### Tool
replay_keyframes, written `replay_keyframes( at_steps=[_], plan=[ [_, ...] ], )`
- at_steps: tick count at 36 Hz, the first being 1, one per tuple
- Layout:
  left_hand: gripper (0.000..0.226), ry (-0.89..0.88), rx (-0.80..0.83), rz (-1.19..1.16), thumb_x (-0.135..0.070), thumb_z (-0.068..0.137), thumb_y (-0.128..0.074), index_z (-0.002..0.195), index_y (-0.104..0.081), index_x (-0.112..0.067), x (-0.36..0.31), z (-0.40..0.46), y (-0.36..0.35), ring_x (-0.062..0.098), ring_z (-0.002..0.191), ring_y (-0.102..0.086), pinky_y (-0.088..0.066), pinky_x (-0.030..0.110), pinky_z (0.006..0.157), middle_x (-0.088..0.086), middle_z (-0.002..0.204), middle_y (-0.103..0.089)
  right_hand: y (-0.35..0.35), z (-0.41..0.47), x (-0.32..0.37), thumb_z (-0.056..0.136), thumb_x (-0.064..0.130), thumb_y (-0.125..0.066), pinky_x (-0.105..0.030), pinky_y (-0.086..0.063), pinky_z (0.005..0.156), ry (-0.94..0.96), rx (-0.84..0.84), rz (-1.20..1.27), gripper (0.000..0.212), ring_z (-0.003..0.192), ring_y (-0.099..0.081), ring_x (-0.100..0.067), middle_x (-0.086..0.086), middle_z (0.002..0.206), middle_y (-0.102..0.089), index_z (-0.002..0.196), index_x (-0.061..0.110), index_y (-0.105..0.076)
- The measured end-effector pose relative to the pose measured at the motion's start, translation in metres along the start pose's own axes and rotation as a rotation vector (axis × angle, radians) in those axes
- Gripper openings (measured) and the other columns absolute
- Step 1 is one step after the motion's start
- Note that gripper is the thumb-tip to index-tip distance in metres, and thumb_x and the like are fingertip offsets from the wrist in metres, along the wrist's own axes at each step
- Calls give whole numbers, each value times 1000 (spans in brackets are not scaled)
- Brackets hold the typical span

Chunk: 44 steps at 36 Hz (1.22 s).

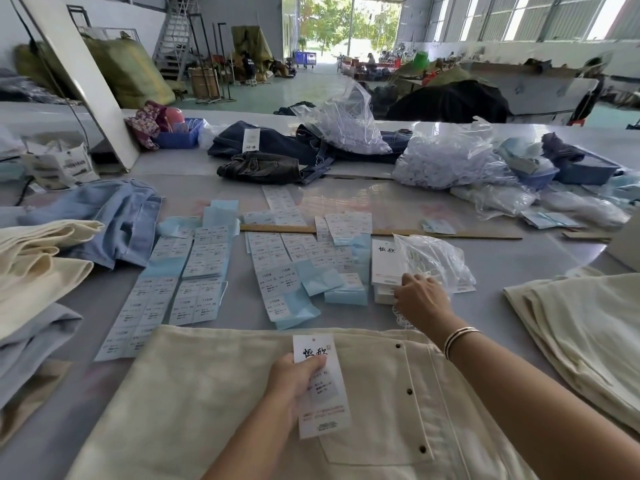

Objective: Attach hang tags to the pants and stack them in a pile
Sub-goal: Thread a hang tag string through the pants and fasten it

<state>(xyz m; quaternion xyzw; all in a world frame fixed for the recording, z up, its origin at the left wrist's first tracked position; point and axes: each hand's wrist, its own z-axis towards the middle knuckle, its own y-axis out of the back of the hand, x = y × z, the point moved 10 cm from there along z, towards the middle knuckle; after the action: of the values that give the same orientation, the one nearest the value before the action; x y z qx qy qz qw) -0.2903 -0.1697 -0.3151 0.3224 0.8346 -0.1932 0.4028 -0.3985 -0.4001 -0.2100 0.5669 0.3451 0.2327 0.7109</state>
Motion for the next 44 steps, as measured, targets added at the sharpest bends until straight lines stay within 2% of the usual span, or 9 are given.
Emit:
replay_keyframes(
  at_steps=[6, 13, 18, 21, 26, 32, 35, 39, 44],
  plan=[
    [15, 2, 13, 6, -11, 84, -72, 95, -63, -6, 0, -1, -1, 32, 72, -67, -57, 48, 76, 18, 81, -72, 4, -5, -16, 96, 14, -44, -30, -49, 85, -75, -43, 108, 25, 84, -63, -21, -7, 94, -68, 94, 9, -69],
    [14, -11, 15, -4, -11, 85, -71, 94, -62, -7, -2, -2, -1, 30, 71, -65, -56, 44, 74, 17, 83, -71, -8, -11, -60, 86, 21, -66, -32, -47, 67, -403, 15, 762, 11, 73, -59, -22, -5, 77, -63, 81, 12, -65],
    [12, -21, 20, 20, -11, 86, -70, 93, -62, -7, -3, -6, -1, 31, 73, -65, -56, 45, 74, 19, 88, -71, -11, -13, -75, 84, 19, -72, -22, -44, 58, -523, 33, 1155, 19, 66, -55, -15, -6, 79, -64, 96, 4, -70],
    [8, -66, 41, 127, -14, 88, -68, 93, -66, -9, -12, -10, -5, 32, 76, -68, -57, 43, 75, 16, 88, -72, -4, -12, -84, 88, 20, -67, -22, -41, 57, -518, -31, 1115, 24, 67, -53, -16, -9, 86, -65, 104, 3, -70],
    [25, -504, 199, 756, -34, 88, -66, 85, -72, -10, -57, -18, -59, 23, 85, -65, -49, 30, 73, 3, 91, -70, 5, -8, -89, 90, 24, -65, -31, -45, 71, -455, -41, 1019, 25, 74, -58, -22, -9, 91, -69, 105, 6, -72],
    [24, -849, 389, 1118, -31, 90, -60, 95, -72, -11, -80, -24, -168, 12, 130, -41, -35, 29, 106, -11, 157, -21, 15, -9, -90, 87, 24, -68, -40, -52, 77, -411, -3, 965, 17, 84, -65, -32, -9, 90, -72, 96, 11, -74],
    [30, -903, 402, 1179, -25, 92, -56, 116, -66, -9, -79, -20, -203, 22, 143, -22, -24, 39, 116, -2, 159, -17, 15, -10, -84, 87, 25, -68, -41, -52, 81, -388, 18, 925, 18, 85, -66, -28, -7, 92, -72, 97, 12, -75],
    [40, -944, 404, 1427, -26, 96, -48, 131, -56, -8, -73, -8, -233, 29, 148, 0, -11, 45, 120, 2, 162, -2, 22, -13, -77, 87, 28, -68, -24, -48, 68, -340, -7, 836, 21, 78, -62, -14, 0, 93, -71, 97, 11, -75],
    [60, -935, 373, 1296, -23, 90, -53, 145, -35, -11, -77, -4, -245, 28, 142, -23, -28, 43, 112, 13, 153, -28, 36, -17, -65, 91, 27, -63, -33, -51, 75, -272, -43, 858, 19, 79, -65, -20, -2, 88, -72, 96, 12, -74]
  ],
)
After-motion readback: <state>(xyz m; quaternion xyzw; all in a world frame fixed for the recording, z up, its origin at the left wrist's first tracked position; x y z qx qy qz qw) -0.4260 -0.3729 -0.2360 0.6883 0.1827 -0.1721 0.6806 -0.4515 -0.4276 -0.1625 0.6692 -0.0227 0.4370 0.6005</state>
